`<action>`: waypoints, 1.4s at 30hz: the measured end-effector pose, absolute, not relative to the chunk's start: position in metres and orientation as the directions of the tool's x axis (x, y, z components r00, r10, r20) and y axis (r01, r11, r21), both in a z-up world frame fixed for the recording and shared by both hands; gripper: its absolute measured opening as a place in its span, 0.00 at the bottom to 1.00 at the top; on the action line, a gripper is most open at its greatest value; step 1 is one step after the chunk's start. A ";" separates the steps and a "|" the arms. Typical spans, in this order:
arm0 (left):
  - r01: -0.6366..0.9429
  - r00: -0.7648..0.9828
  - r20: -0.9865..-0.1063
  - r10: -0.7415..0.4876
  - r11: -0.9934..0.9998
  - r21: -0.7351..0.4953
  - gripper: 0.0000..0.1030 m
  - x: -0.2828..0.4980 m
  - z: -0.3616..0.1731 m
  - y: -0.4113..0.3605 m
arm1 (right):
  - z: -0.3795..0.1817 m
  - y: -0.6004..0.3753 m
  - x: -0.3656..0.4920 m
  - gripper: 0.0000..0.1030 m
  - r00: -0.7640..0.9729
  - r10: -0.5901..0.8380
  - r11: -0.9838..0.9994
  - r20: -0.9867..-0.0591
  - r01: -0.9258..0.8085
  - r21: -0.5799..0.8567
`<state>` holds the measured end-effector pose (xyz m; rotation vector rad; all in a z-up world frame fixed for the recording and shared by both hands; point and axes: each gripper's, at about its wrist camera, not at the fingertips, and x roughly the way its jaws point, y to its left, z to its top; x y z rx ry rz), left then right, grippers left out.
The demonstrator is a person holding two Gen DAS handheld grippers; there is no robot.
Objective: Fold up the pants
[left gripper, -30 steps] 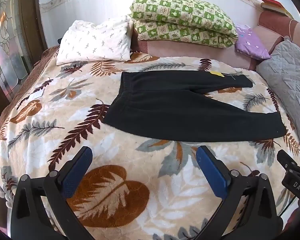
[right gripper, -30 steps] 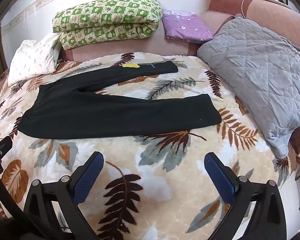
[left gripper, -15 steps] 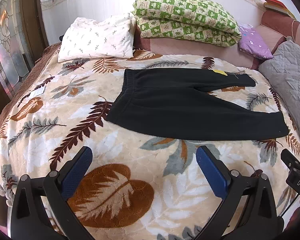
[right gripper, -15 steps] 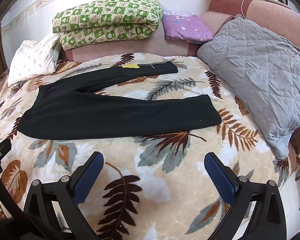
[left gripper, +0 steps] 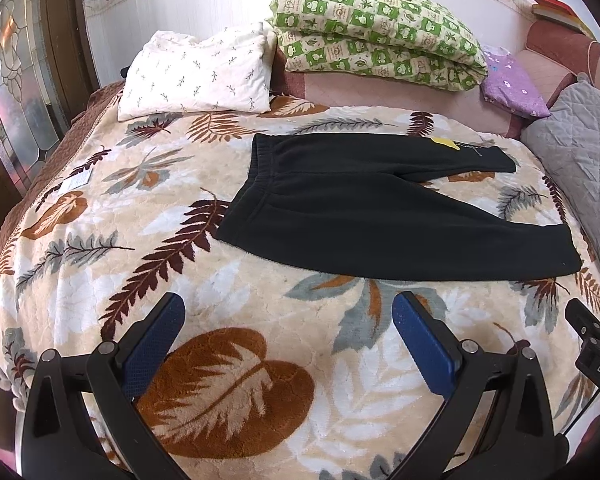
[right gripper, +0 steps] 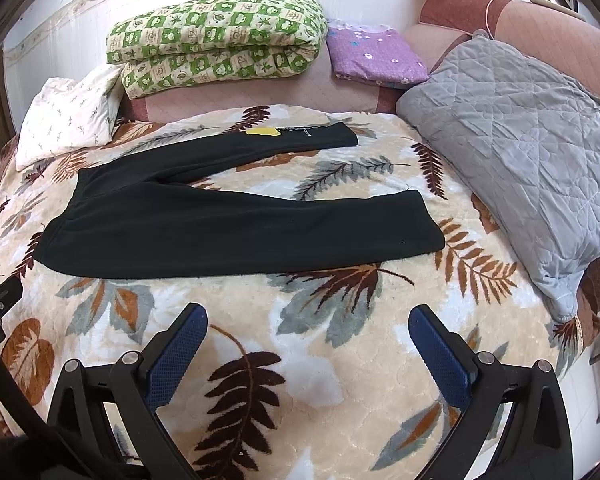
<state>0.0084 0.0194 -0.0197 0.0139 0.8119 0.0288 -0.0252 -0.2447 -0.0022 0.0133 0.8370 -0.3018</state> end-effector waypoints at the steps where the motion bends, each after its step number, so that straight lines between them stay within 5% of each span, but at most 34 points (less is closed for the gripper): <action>1: -0.019 0.687 -0.726 0.031 1.000 0.025 1.00 0.008 -0.020 0.020 | -0.002 -0.244 -0.025 0.98 0.629 -0.259 0.957 -0.733 0.268 -0.108; 42: -0.013 0.661 -0.750 0.033 0.999 0.033 1.00 0.022 -0.027 0.016 | -0.010 -0.245 -0.015 0.98 0.617 -0.244 0.961 -0.748 0.260 -0.099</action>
